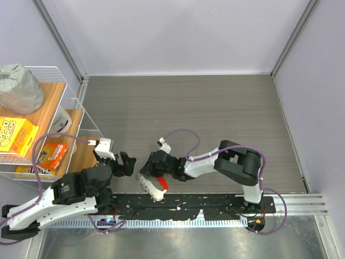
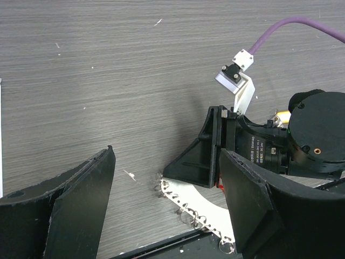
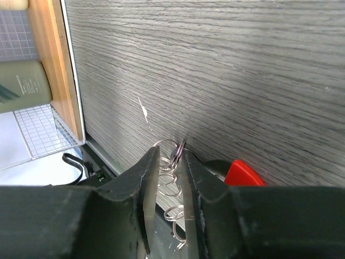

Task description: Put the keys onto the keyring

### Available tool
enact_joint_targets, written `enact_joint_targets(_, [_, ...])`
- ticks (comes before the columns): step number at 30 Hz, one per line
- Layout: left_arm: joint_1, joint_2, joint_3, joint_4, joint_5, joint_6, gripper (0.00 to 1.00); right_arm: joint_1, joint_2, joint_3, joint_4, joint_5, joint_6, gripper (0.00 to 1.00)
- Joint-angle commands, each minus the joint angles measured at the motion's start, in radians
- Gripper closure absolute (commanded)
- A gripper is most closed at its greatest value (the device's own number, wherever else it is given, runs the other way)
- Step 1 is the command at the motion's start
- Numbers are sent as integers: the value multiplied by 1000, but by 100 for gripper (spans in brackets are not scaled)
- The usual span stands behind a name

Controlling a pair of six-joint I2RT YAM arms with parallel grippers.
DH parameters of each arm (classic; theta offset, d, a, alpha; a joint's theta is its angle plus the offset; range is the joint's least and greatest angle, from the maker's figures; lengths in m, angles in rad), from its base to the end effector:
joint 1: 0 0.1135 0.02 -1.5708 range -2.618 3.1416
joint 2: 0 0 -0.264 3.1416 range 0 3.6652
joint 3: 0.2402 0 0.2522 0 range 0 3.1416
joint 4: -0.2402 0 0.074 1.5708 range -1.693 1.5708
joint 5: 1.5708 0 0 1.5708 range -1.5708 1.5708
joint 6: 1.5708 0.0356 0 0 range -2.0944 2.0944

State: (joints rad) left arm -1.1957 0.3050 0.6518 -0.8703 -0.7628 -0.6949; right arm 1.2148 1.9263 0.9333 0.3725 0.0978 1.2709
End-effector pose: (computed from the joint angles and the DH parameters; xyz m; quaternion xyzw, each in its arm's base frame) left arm 0.0465 -0.0510 0.2826 0.0189 0.8248 -0.1875 0.5331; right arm 0.1374 0.3596 0.1249 0.0473 0.8872 0.4186 0.1883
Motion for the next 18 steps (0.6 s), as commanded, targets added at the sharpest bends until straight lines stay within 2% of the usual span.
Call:
enact_joint_targets(1, [-1, 5, -11, 48, -6, 5, 16, -9, 14, 22, 28, -1, 8, 74])
enact_joint_targets(8, [-1, -1, -9, 42, -7, 3, 16, -14, 5, 2, 55, -6, 5, 94])
enact_joint_targets(13, [-1, -1, 2, 45, 16, 3, 16, -12, -44, -25, 52, 14, -42, 94])
enact_joint_targets(18, [1, 9, 35, 50, 74, 6, 16, -5, -191, -76, 14, 77, -171, 94])
